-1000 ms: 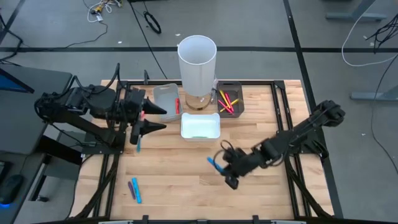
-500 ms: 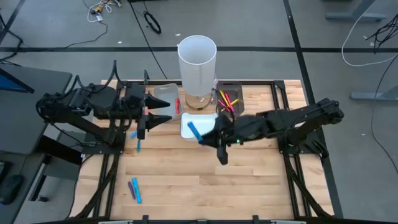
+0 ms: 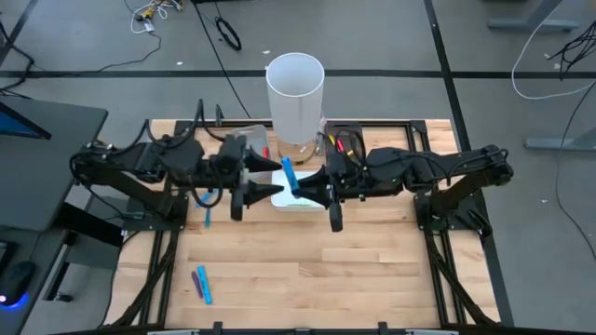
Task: Pick & Place Markers
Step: Put the bottom right blue highlighter pen into the gray bin
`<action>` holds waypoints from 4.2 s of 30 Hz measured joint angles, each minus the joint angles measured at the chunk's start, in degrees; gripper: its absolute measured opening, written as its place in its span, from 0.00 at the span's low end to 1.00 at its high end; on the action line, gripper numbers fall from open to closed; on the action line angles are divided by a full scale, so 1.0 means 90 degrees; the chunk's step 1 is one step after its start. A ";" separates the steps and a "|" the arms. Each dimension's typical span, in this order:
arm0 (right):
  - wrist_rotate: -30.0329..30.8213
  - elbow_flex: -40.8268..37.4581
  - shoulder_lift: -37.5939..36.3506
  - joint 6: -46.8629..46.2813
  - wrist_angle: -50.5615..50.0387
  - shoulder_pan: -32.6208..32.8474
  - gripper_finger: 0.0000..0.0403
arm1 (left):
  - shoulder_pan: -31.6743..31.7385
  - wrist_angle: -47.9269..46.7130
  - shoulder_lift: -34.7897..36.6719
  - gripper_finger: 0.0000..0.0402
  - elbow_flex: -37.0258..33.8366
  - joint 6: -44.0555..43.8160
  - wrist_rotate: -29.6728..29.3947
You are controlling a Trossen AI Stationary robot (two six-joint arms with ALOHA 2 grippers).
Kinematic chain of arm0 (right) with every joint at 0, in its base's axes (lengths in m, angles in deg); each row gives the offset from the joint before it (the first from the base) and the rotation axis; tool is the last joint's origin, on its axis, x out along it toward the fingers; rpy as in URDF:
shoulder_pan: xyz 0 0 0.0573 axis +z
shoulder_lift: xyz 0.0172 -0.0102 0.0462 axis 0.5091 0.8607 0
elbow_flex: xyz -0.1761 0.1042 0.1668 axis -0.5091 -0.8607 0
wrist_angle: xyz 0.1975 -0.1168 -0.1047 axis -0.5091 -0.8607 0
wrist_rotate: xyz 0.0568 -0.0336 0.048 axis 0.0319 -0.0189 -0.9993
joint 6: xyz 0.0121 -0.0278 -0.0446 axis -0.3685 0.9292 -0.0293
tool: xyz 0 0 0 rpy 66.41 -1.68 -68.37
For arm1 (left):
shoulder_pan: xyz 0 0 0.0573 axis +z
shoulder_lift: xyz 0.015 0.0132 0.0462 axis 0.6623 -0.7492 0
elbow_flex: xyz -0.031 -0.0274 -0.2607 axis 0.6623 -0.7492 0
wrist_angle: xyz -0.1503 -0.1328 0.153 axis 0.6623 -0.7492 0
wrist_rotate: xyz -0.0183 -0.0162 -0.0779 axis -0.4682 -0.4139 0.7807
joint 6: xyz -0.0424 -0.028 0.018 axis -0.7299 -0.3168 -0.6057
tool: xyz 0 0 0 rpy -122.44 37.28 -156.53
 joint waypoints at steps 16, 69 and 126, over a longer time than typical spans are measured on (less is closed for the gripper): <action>-0.0297 0.0002 0.0366 0.0004 0.0169 0.0235 0.11 | 0.0171 0.0765 -0.0669 0.66 -0.0002 -0.0142 0.0811; 0.2162 -0.0002 -0.0042 0.1828 -0.0375 0.0479 0.59 | 0.0233 0.0205 0.0034 0.16 0.0005 -0.0858 -0.0678; 0.2241 0.0000 -0.0691 0.1950 -0.3533 -0.0363 0.59 | 0.5917 -0.6205 -0.1381 0.16 0.0002 -0.4451 0.2406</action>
